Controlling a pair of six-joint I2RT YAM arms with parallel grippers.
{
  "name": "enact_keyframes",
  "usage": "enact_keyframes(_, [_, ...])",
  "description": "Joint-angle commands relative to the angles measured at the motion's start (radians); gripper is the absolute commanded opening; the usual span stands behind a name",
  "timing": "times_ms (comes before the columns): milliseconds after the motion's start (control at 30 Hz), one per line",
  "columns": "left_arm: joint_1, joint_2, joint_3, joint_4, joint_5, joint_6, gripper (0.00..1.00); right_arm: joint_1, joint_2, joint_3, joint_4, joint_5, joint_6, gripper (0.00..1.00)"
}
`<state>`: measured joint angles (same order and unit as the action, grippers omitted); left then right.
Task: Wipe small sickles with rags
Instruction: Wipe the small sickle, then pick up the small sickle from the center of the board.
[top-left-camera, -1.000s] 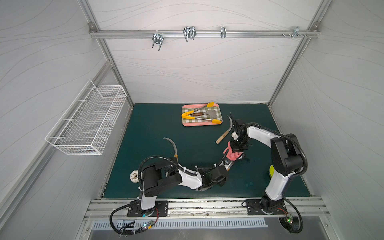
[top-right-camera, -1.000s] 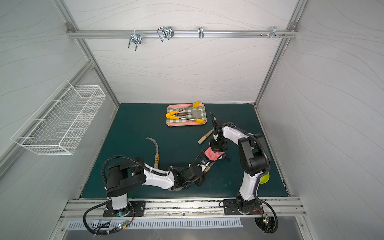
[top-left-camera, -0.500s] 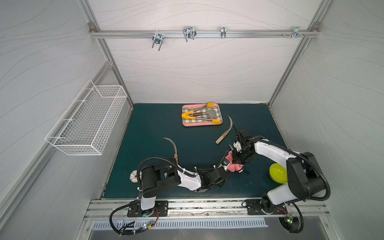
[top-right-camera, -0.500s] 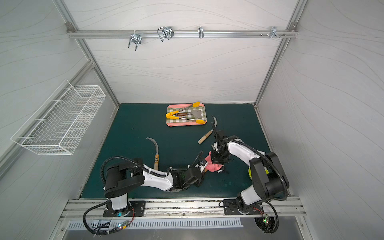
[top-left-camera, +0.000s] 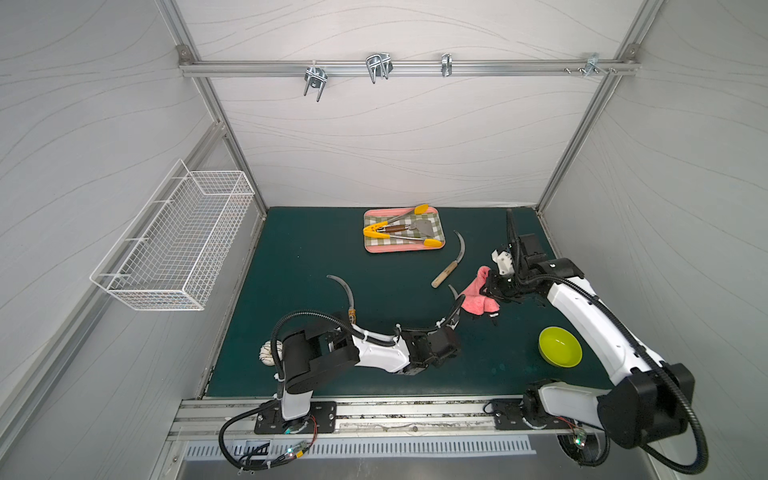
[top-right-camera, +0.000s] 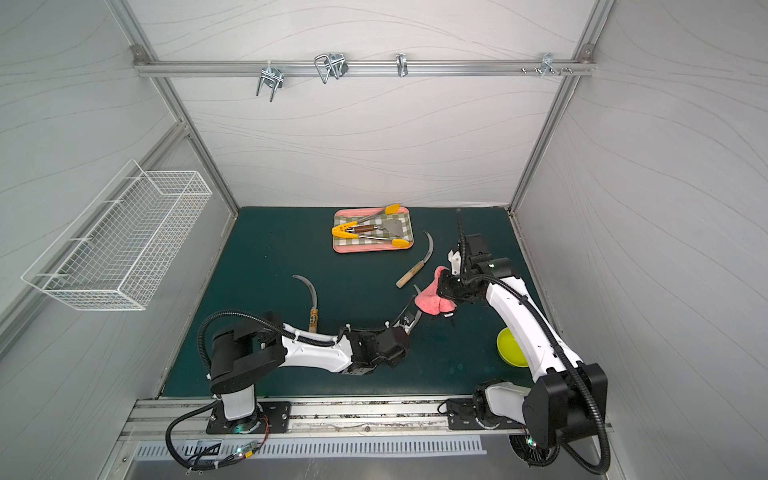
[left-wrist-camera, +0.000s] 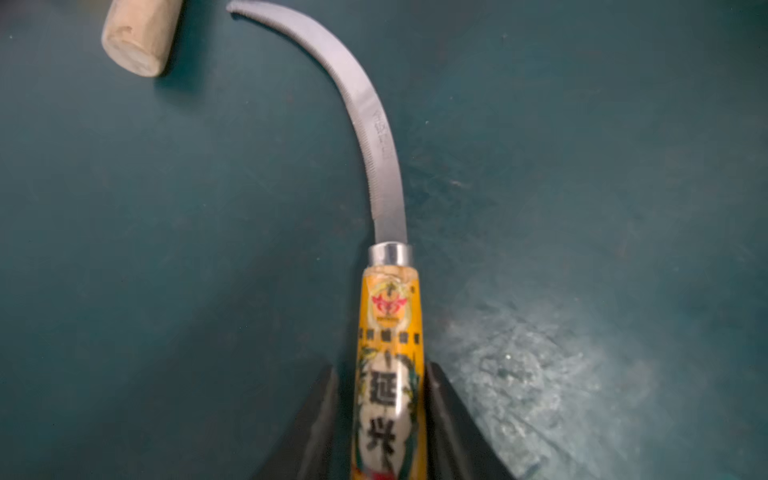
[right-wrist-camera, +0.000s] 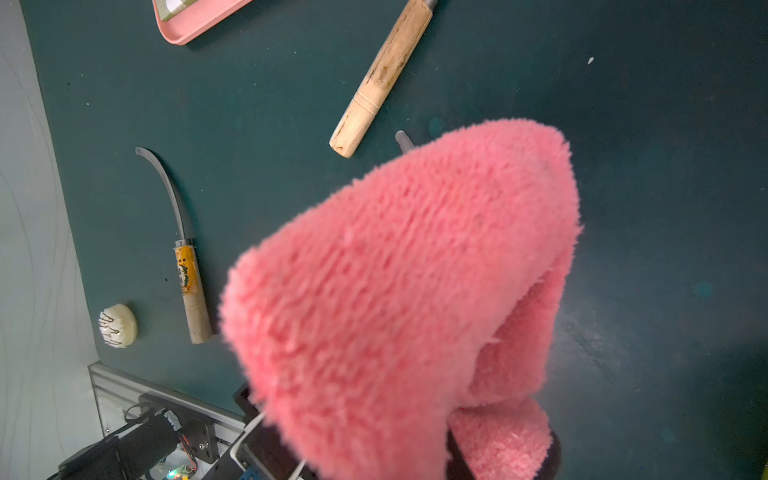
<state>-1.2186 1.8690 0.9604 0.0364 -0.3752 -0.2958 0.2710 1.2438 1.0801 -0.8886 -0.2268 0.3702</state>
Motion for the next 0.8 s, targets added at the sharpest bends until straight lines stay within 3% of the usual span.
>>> enact_keyframes(0, [0.022,0.027,0.077,-0.201,0.065,0.020,0.44,-0.027,0.006,-0.008,-0.042,-0.030,-0.039,0.16])
enact_keyframes(433, [0.101,0.031,0.253,-0.418,0.257,0.114,0.49,-0.142,-0.014,-0.096,0.001,-0.084,-0.101,0.16])
enact_keyframes(767, [0.119,0.102,0.364,-0.534,0.318,0.159,0.48,-0.164,-0.012,-0.146,0.040,-0.110,-0.120,0.16])
